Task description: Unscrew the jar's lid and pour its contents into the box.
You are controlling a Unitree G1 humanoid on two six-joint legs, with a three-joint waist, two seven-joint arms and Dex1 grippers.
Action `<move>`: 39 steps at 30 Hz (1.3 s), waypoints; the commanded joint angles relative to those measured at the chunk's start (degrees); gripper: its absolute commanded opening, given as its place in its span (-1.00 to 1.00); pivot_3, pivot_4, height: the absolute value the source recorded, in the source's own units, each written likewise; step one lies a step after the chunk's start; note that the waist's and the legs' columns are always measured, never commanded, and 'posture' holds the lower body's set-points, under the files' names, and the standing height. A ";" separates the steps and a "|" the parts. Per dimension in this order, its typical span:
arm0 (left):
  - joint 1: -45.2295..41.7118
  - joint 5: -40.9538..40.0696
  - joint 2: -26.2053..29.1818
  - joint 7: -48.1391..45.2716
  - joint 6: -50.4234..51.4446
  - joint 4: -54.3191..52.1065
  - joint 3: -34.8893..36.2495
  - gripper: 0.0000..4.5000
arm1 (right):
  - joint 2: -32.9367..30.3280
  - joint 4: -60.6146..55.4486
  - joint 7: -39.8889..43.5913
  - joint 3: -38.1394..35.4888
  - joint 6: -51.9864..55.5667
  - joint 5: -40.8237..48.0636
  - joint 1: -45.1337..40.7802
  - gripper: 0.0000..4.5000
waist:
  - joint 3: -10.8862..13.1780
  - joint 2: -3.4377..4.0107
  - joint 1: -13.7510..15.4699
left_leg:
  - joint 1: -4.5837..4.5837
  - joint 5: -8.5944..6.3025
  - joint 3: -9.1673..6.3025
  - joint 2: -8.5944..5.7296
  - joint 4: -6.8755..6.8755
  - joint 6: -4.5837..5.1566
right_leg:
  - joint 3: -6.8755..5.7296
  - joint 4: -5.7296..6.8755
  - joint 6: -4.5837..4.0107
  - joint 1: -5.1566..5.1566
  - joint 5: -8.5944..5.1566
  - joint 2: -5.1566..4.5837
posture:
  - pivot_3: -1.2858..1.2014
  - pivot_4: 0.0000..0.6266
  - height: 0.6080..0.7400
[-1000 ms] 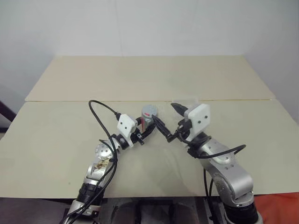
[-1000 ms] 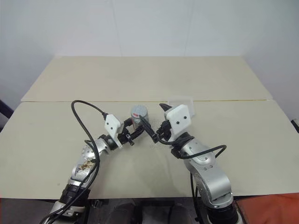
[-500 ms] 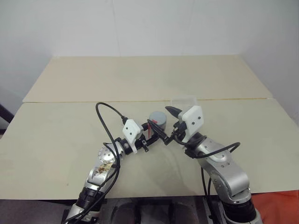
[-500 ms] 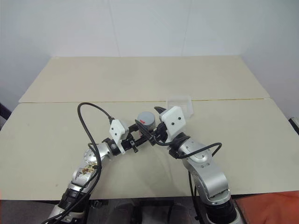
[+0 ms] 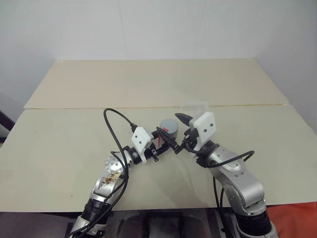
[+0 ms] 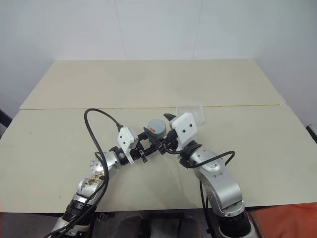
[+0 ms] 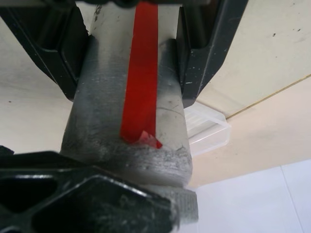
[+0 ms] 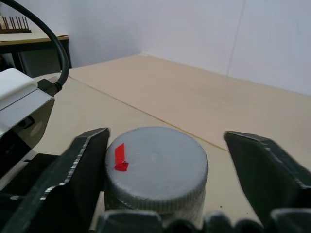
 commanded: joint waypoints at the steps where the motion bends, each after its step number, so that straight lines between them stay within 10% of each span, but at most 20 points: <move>1: -0.50 -0.06 -0.20 -0.02 -1.47 -1.68 0.06 -0.12 | 0.05 -1.30 0.55 -1.08 -0.11 1.37 -0.38 0.45 | 0.00 0.00 0.00 | 0.00 0.00 0.00 0.00 0.00 0.00 | 0.00 0.00 0.00 0.00 0.00 0.00 | 0.03 -0.52 1.00; 13: -0.82 -1.13 1.20 -3.33 -1.91 -1.57 0.04 -0.12 | -4.92 -1.56 8.09 -3.75 0.29 7.04 -0.38 0.25 | 0.00 0.00 0.09 | -0.01 -0.01 0.00 0.00 0.00 0.02 | 0.00 -0.01 0.00 0.00 0.00 0.00 | 0.03 -0.52 1.00; 30: -4.46 -2.88 2.49 -12.95 -5.15 0.99 -1.88 -0.12 | -12.61 40.64 65.96 -1.60 -13.43 16.57 -26.75 0.25 | 0.00 0.00 -0.33 | 0.04 -0.10 0.03 0.00 0.02 0.19 | 0.01 -0.05 -0.01 0.06 0.01 -0.03 | 0.03 -0.52 1.00; 39: -4.87 -2.35 1.89 -12.15 -5.65 1.39 -1.82 -0.12 | -11.24 53.26 71.89 0.37 -20.55 15.11 -33.93 0.25 | 0.01 0.00 -0.08 | -0.01 -0.06 0.04 0.01 0.02 0.12 | -0.04 -0.05 0.00 0.02 0.02 -0.05 | 0.03 -0.52 1.00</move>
